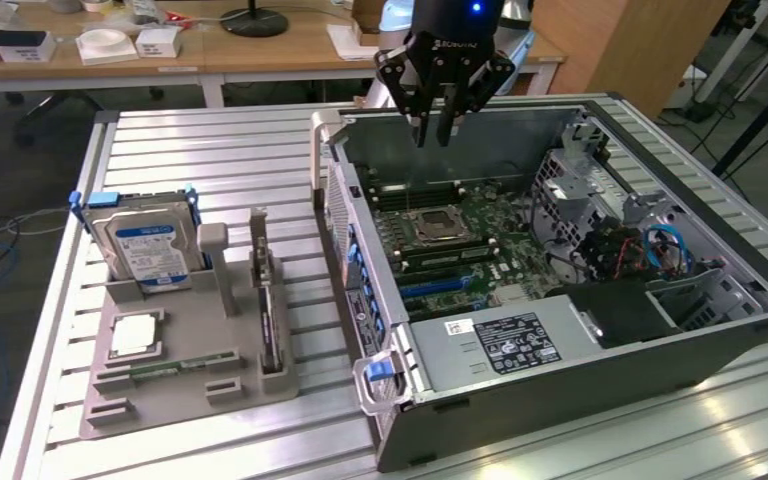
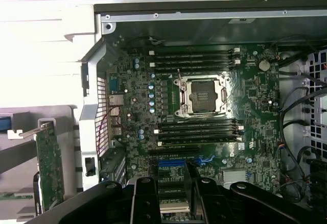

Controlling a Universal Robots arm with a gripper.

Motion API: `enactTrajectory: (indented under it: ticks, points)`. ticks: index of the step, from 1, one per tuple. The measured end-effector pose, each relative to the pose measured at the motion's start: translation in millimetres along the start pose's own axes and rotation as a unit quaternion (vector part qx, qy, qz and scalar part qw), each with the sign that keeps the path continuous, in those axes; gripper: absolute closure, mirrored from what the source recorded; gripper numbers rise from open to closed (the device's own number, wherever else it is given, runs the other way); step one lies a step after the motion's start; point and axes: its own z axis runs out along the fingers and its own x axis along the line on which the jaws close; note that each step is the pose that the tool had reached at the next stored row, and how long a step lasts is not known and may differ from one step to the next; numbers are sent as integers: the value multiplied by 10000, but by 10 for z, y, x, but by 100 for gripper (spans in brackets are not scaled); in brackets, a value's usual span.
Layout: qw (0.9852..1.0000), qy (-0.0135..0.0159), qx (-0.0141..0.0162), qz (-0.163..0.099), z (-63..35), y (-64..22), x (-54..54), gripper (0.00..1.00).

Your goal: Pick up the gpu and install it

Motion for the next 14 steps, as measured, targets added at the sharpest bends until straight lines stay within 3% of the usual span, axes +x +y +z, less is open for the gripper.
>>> enactTrajectory:
  ticks: [7,10,14]
  points:
    - [10000,0,4,1,0,0,0,67]
    - [10000,0,4,1,0,0,0,86]
    - [10000,0,4,2,0,0,0,89]
